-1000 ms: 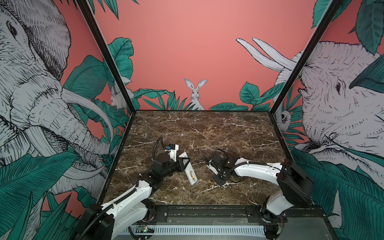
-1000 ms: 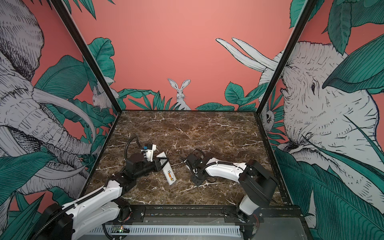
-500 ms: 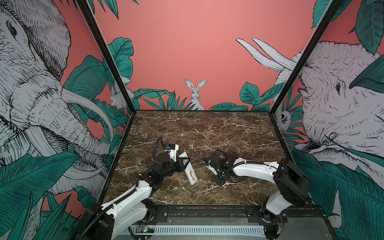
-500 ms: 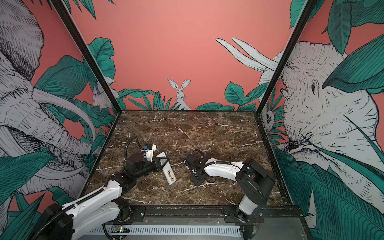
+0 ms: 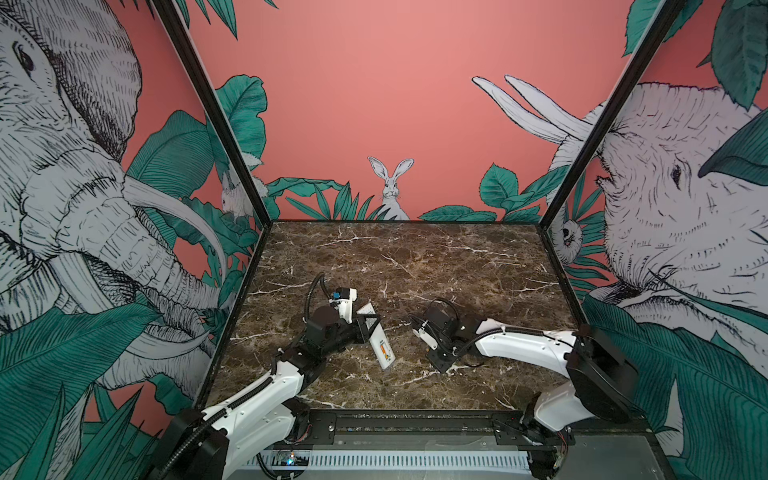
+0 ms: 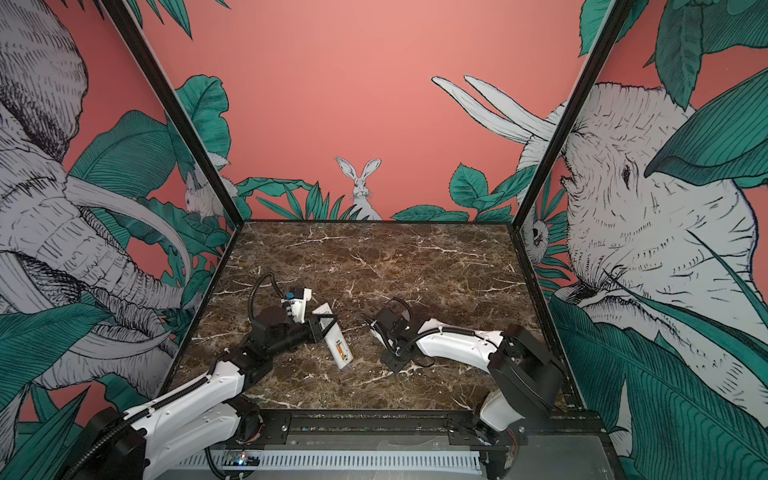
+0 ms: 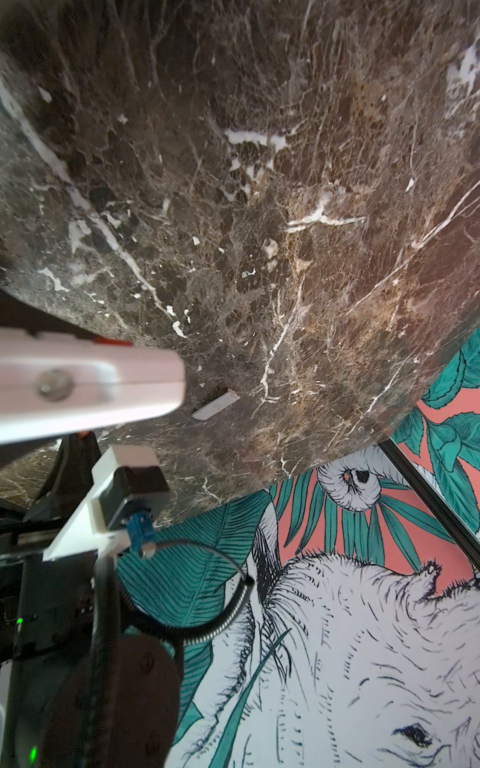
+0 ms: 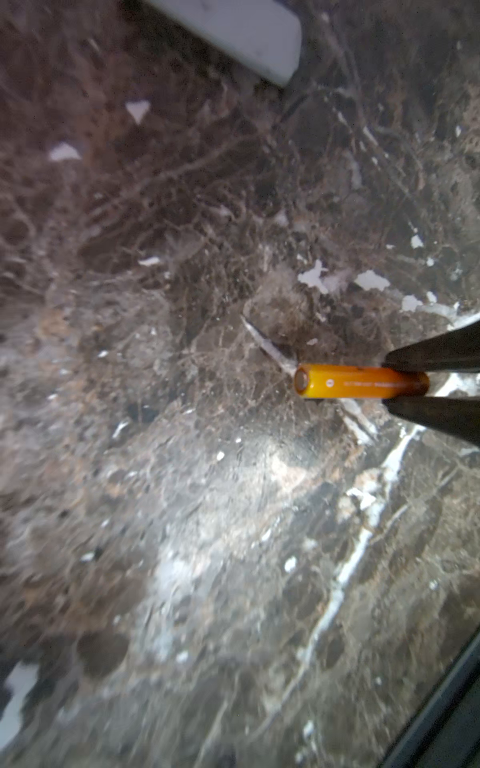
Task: Load the batteries into the remote control
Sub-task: 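Lift the battery and carry it toward the remote in the left gripper, then lower the battery end-first into the compartment beside the first battery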
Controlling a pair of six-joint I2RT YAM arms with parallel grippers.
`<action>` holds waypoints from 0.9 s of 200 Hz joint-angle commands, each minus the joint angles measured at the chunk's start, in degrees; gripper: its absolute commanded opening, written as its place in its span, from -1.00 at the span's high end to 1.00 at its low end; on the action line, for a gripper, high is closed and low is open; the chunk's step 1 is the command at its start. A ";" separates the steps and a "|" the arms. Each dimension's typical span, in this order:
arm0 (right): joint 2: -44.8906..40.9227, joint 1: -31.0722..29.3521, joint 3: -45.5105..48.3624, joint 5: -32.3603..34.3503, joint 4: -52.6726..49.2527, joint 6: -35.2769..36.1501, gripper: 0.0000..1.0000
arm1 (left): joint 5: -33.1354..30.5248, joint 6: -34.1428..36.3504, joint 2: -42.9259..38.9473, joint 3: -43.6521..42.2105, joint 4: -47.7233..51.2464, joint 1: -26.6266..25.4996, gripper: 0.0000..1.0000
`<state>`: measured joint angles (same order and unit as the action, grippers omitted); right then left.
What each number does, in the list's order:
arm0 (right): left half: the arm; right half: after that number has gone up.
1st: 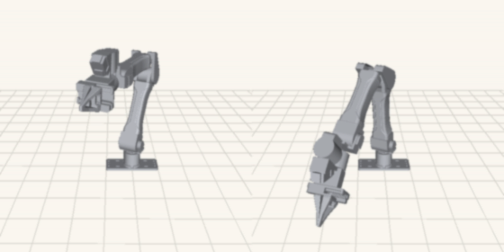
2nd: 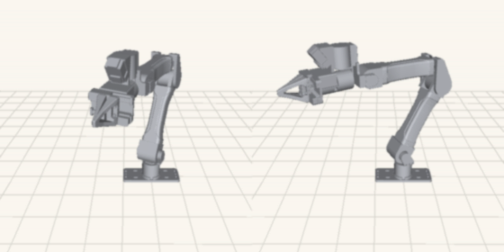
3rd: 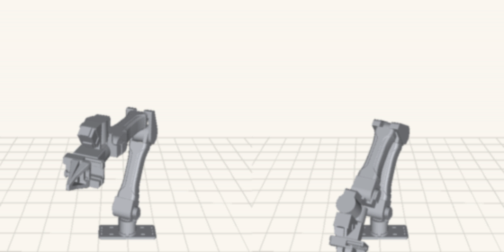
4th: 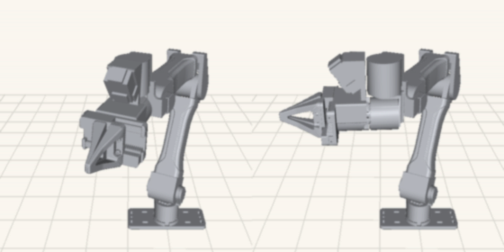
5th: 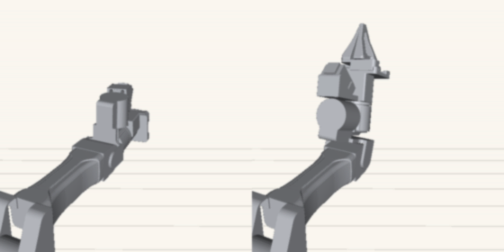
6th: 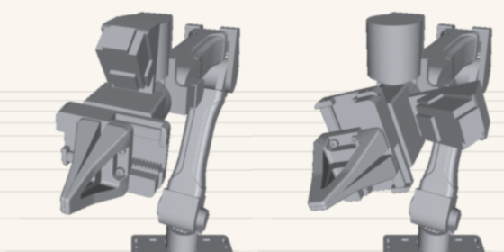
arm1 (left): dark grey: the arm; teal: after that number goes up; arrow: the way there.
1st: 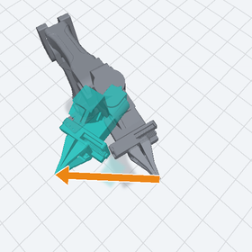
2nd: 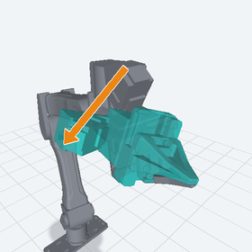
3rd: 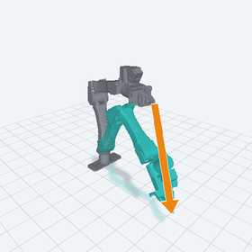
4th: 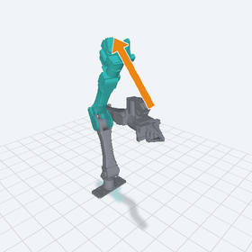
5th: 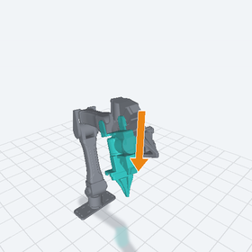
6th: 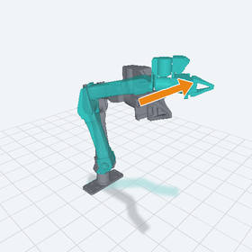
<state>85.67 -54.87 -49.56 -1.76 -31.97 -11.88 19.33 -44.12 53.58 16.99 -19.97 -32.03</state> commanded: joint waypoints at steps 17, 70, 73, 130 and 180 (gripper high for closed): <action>-5.31 -1.66 -2.31 -1.16 -0.36 -1.79 1.00 | -0.56 -1.78 0.37 -1.57 -7.31 0.43 1.00; -5.66 -4.26 -7.74 -4.08 -0.45 -3.43 1.00 | 0.66 -3.15 2.15 -3.97 -15.91 0.56 1.00; -5.50 -4.43 -7.94 -4.20 -0.39 -3.49 1.00 | 0.70 -3.24 2.22 -4.06 -16.09 0.50 1.00; -1.84 -5.92 -11.88 -7.10 0.85 -2.80 1.00 | -0.16 -5.43 2.81 -4.69 -17.67 0.51 1.00; 1.56 -6.21 -15.44 -9.13 0.21 -1.06 1.00 | 0.71 -7.79 5.25 -5.12 -22.15 0.48 1.00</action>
<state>86.06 -60.62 -62.89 -9.39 -31.83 -14.24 19.46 -49.76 58.08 12.71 -36.49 -31.77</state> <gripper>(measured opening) 0.091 0.206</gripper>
